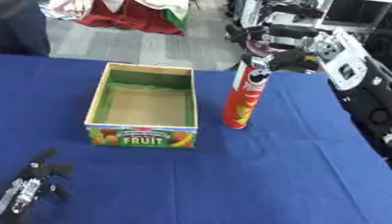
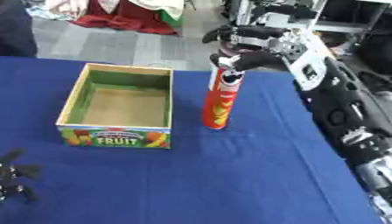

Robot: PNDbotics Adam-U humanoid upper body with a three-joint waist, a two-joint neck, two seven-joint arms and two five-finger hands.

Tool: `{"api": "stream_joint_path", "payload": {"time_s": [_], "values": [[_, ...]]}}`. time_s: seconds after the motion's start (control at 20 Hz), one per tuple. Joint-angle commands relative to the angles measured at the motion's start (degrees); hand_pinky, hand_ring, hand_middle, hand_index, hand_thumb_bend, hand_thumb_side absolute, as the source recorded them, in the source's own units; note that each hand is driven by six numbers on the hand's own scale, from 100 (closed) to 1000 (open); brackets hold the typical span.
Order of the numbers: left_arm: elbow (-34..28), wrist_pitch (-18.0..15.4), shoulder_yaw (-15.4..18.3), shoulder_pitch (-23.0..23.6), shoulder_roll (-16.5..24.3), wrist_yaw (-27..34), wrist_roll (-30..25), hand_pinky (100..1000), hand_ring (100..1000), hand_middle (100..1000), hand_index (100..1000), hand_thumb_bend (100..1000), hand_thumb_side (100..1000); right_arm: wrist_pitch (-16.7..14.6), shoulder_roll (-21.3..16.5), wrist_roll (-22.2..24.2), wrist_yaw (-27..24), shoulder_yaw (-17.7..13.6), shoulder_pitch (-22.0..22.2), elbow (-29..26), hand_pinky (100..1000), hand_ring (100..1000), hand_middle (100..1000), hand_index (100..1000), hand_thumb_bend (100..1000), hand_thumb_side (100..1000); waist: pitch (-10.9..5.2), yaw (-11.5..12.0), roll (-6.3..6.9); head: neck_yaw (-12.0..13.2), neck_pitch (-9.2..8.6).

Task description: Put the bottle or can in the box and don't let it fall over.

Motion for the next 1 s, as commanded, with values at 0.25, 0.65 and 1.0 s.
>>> {"api": "stream_joint_path", "payload": {"time_s": [0.25, 0.65, 1.0], "values": [[-0.6, -0.1, 0.3, -0.3, 0.7, -0.3, 0.3, 456, 837, 564, 972, 100, 864, -16.6, -1.6, 14.4, -4.4, -1.3, -0.9, -1.0, 1000, 980, 978, 1000, 100, 773, -0.91, -0.1, 0.21, -0.1, -0.63], [-0.5, 0.0, 0.3, -0.1, 0.8, -0.4, 0.3, 455, 837, 563, 972, 100, 864, -15.1, -2.7, 15.3, -9.1, -1.5, -0.9, -3.4, 1000, 982, 983, 1000, 100, 758, -1.16, -0.3, 0.11, -0.1, -0.61], [-0.5, 0.0, 0.4, -0.1, 0.7, -0.4, 0.3, 454, 838, 563, 972, 100, 866, -14.5, -2.8, 16.2, -4.4, -1.8, -0.2, -1.7, 1000, 999, 993, 1000, 100, 814, -1.05, -0.4, 0.20, -0.1, -0.85]]}}
